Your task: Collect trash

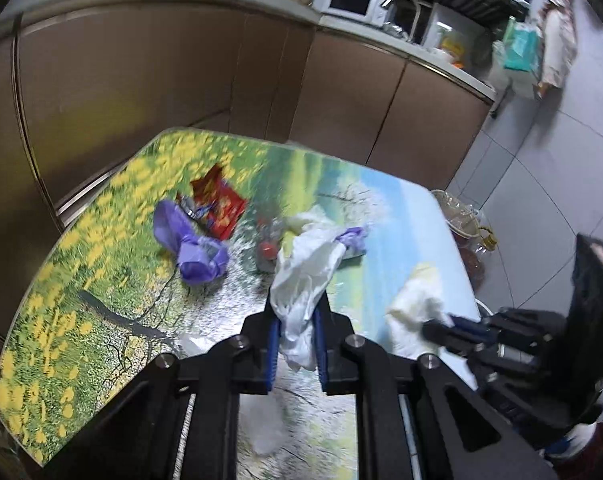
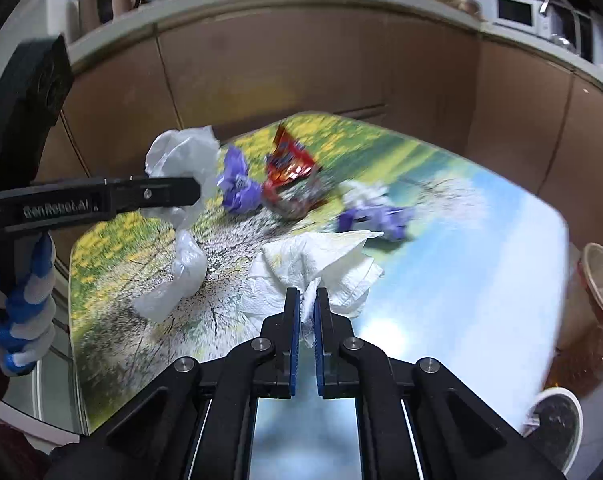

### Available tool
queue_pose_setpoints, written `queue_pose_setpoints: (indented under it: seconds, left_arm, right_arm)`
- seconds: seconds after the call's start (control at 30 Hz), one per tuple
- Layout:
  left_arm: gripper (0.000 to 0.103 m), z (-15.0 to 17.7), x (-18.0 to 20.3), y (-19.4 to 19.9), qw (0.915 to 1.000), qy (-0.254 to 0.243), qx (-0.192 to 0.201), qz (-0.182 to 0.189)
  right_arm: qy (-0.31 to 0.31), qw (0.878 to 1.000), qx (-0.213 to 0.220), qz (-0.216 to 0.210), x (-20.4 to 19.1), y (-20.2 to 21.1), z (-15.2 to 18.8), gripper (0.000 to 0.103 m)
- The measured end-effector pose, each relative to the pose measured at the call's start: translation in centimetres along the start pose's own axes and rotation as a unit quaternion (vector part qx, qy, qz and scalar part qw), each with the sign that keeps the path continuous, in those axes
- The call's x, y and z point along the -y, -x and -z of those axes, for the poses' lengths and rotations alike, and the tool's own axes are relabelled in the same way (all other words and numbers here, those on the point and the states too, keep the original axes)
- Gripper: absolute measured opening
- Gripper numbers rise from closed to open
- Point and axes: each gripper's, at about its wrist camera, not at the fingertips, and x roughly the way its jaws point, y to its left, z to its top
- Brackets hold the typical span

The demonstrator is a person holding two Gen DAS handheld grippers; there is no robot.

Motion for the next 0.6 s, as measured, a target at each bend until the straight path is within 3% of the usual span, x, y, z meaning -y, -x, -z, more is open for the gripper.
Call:
queue_pose_setpoints:
  seconds: [0.13,0.37,0.6]
  left_arm:
    - [0.013,0.4,3.7,1.2,0.9992,-0.037,0.013,-0.003]
    - [0.013,0.7,11.6,1.1,0.9940,-0.106,0.013,0.024]
    - [0.013,1.2,20.7,-1.5,0.9827,-0.176,-0.010,0.056]
  right_arm:
    - [-0.014,0.999,0.028,0.021,1.3,4.1,1.1,0.006]
    - [-0.057,0.994,0.056,0.079,6.2,10.5,4.4,0.006]
    - [-0.126,0.981,0.062,0.137,13.0,14.4,8.7,0.006]
